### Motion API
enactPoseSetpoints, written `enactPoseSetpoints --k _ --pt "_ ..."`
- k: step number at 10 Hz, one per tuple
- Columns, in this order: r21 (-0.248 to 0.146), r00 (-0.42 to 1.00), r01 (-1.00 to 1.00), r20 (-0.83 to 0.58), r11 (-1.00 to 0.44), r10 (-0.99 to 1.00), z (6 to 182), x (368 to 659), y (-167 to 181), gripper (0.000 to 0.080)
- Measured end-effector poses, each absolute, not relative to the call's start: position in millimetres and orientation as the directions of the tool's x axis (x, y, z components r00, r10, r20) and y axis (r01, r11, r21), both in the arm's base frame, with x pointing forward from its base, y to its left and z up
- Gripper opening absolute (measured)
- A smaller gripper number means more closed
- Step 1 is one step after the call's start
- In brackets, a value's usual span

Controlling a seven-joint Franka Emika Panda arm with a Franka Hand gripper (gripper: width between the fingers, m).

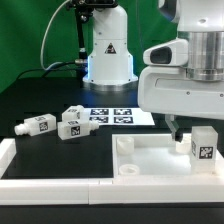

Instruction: Assemble one leg

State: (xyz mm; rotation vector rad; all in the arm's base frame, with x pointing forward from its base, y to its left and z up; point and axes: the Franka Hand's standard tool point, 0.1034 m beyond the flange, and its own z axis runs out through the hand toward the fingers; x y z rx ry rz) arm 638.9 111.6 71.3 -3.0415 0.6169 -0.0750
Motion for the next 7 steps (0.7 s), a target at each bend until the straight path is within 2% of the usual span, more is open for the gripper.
enactPoseSetpoints --k 1,2,4,6,7 --pt "-0.002 0.991 -0.11 0.082 -0.994 -0.11 73.1 643.3 112.5 0.0649" --pt "0.003 0.994 -0.045 0.099 -0.999 -0.044 72.9 644.9 113.0 0.0649" --pt "-0.002 0.99 -0.106 0.096 -0.994 -0.106 72.4 644.2 112.4 0.0644" --pt "-0.018 0.964 -0.247 0.094 -0.969 -0.248 72.5 644.1 112.9 0.0304" --pt "-0.024 0.945 -0.313 0.092 -0.949 -0.314 72.4 644.1 112.7 0.0284"
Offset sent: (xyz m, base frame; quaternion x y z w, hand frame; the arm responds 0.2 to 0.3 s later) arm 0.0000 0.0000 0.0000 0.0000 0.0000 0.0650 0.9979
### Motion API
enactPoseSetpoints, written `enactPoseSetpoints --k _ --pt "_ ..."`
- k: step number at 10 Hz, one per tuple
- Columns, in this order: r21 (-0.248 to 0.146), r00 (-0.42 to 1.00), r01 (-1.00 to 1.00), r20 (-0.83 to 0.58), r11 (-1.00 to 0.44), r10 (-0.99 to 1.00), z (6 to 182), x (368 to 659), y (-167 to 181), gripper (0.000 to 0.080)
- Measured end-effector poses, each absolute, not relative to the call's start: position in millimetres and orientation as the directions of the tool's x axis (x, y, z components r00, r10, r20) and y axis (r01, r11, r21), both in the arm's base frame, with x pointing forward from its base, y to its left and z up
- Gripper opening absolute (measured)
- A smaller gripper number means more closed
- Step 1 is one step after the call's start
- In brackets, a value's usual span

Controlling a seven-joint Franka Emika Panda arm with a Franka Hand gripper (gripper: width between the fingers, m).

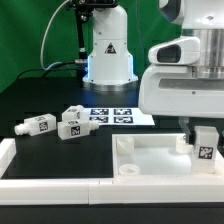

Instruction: Assemble one leg

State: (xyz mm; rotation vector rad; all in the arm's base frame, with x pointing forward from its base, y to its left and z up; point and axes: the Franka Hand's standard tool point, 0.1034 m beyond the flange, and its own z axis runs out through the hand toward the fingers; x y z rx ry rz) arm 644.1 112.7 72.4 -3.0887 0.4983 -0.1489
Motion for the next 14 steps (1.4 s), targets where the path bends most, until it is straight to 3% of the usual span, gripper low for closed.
enactPoseSetpoints --k 2,4,8,10,12,13,14 --pt "-0.036 0.883 -0.458 0.093 -0.888 -0.459 71.8 643.6 111.9 0.0284" --pt "-0.052 0.72 -0.687 0.083 -0.725 -0.689 71.6 642.5 111.1 0.0284" --pt "-0.088 0.132 -0.988 -0.025 -0.129 -0.991 70.7 640.6 110.5 0.0284" --pt "-0.085 0.012 -0.996 -0.038 -0.009 -0.999 70.8 640.4 111.0 0.0285" --pt "-0.088 0.087 -0.993 -0.032 -0.084 -0.996 70.7 640.4 111.1 0.0285" --pt "-0.091 0.225 -0.971 -0.02 -0.222 -0.974 71.9 641.0 110.7 0.0485" --pt "-0.094 0.401 -0.912 -0.004 -0.399 -0.916 72.1 641.0 113.4 0.0485"
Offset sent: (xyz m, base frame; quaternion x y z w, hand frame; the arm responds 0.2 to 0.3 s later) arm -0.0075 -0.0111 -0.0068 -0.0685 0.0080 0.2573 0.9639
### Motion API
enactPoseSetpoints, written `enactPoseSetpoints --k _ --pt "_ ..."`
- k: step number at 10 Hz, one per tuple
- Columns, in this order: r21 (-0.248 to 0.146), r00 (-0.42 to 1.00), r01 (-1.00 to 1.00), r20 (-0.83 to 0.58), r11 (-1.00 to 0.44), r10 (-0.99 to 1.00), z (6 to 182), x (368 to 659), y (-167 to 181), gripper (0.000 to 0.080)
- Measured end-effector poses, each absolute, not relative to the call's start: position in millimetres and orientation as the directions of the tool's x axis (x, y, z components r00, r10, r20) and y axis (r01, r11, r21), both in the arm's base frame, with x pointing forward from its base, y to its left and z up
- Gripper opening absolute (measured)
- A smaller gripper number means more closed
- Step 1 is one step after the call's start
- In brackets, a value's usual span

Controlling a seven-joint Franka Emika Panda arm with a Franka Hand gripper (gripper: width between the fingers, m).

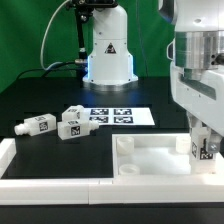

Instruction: Assemble one leg

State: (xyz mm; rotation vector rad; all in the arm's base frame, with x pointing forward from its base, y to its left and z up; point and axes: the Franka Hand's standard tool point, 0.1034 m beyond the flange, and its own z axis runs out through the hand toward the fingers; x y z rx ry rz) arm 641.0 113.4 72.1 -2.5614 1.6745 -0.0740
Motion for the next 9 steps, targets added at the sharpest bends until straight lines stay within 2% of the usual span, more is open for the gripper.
enactPoseSetpoints --k 1,2,6,8,9 --pt "-0.092 0.517 -0.852 0.002 -0.515 -0.856 70.7 639.0 118.7 0.0596" --pt "-0.089 0.58 -0.811 0.004 -0.578 -0.815 70.0 637.7 121.3 0.0633" --pt "-0.084 0.764 -0.641 0.029 -0.763 -0.645 70.1 638.2 119.2 0.0649" --pt "-0.043 0.961 -0.262 0.076 -0.964 -0.265 71.7 641.0 114.4 0.0649" --pt "-0.032 0.994 -0.063 0.082 -0.997 -0.066 67.7 640.9 106.4 0.0649"
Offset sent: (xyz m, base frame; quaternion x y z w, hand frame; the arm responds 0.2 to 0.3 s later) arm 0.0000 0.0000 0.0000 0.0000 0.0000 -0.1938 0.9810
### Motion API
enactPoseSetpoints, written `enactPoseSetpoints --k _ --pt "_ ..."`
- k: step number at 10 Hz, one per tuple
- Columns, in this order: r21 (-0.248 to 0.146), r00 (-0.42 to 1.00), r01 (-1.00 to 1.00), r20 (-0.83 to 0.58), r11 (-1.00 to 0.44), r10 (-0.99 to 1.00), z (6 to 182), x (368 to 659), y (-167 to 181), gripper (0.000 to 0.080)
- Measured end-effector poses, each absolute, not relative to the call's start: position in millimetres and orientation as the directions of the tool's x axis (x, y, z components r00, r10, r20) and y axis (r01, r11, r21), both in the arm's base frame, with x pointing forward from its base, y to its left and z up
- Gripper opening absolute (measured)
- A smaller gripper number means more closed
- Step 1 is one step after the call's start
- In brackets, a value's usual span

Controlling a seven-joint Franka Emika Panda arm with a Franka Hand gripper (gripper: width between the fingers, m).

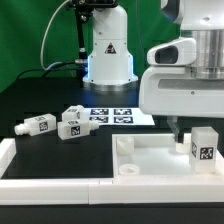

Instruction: Assemble one leg

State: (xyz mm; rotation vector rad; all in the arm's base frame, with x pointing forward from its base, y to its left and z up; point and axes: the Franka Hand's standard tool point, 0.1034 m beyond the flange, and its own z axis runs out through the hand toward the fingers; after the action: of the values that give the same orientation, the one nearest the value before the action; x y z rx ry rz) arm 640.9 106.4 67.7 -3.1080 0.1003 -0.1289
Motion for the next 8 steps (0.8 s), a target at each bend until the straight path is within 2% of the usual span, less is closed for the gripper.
enactPoseSetpoints --k 1,2,3,5,8 --pt "-0.039 0.989 -0.122 0.078 -0.992 -0.125 67.4 641.0 105.9 0.0649" --pt "-0.041 0.985 -0.149 0.077 -0.988 -0.151 67.3 640.7 106.9 0.0563" --pt "-0.041 0.985 -0.149 0.077 -0.988 -0.152 67.2 640.8 106.4 0.0563" --pt "-0.05 0.964 -0.252 0.072 -0.966 -0.255 67.1 640.7 107.0 0.0282" --pt "-0.062 0.905 -0.418 0.062 -0.906 -0.421 67.1 640.6 107.2 0.0284"
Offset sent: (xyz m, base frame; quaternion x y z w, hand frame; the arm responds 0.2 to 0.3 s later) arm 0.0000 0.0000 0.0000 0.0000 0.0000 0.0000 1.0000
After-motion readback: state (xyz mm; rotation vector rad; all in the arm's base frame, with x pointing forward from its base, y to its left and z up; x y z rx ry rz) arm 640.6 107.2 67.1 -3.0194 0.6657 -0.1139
